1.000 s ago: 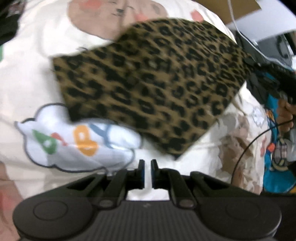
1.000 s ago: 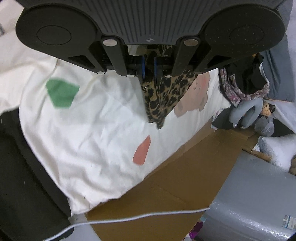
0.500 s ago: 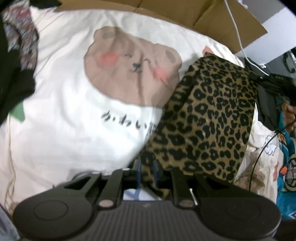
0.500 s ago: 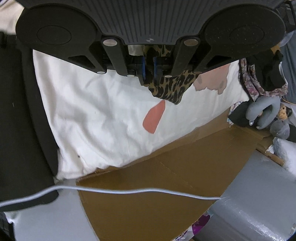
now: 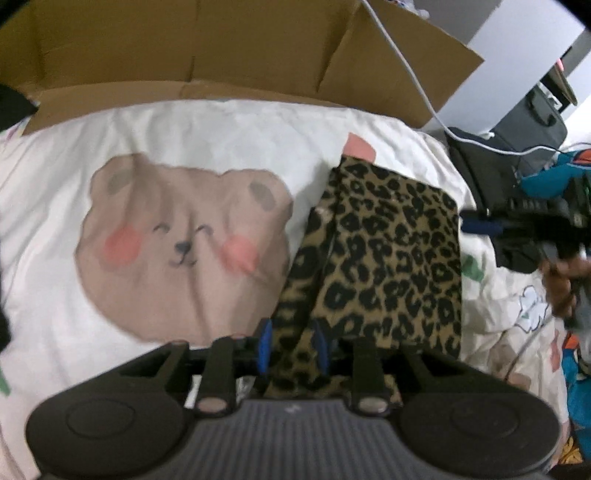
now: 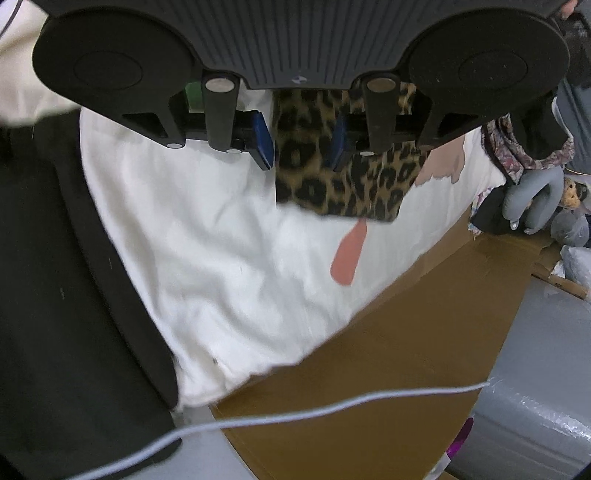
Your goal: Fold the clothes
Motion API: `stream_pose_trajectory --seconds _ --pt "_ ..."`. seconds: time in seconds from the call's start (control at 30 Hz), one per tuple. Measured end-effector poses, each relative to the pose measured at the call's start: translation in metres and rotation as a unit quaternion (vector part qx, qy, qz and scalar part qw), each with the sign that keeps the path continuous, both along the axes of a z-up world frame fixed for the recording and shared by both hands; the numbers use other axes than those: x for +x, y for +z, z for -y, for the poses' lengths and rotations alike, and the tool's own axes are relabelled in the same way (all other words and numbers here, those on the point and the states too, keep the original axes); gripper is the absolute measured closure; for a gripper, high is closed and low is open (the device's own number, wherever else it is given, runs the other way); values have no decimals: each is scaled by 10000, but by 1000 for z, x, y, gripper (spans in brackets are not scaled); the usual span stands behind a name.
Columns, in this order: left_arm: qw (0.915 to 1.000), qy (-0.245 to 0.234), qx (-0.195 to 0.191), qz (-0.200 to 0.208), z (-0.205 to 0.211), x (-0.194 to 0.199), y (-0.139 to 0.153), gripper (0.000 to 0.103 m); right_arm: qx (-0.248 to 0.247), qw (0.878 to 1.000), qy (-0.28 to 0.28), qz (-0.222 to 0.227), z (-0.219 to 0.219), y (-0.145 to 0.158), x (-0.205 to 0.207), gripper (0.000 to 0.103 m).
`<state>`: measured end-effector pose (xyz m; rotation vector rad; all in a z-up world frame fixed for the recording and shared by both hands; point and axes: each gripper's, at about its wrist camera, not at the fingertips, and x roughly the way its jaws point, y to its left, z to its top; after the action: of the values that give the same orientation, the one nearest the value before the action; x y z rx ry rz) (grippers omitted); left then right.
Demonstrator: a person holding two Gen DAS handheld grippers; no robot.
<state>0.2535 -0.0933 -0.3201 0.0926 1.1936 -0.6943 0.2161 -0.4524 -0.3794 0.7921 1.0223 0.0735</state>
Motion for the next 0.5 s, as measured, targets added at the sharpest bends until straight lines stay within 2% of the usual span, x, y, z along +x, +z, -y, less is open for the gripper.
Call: stream_pose_trajectory --seconds 0.1,0.4,0.47,0.5 --pt "9999 -116 -68 84 11 3 -1 75 133 9999 -17 -79 -6 -7 -15 64" --pt "9993 -346 -138 -106 33 10 -15 76 551 9978 -23 -358 -26 -33 -45 64" --pt "9991 -355 -88 -209 36 12 -19 93 676 9969 -44 -388 -28 -38 -48 64" --pt "9990 -358 -75 -252 36 13 -20 97 740 9964 -56 -402 -30 -41 -49 64"
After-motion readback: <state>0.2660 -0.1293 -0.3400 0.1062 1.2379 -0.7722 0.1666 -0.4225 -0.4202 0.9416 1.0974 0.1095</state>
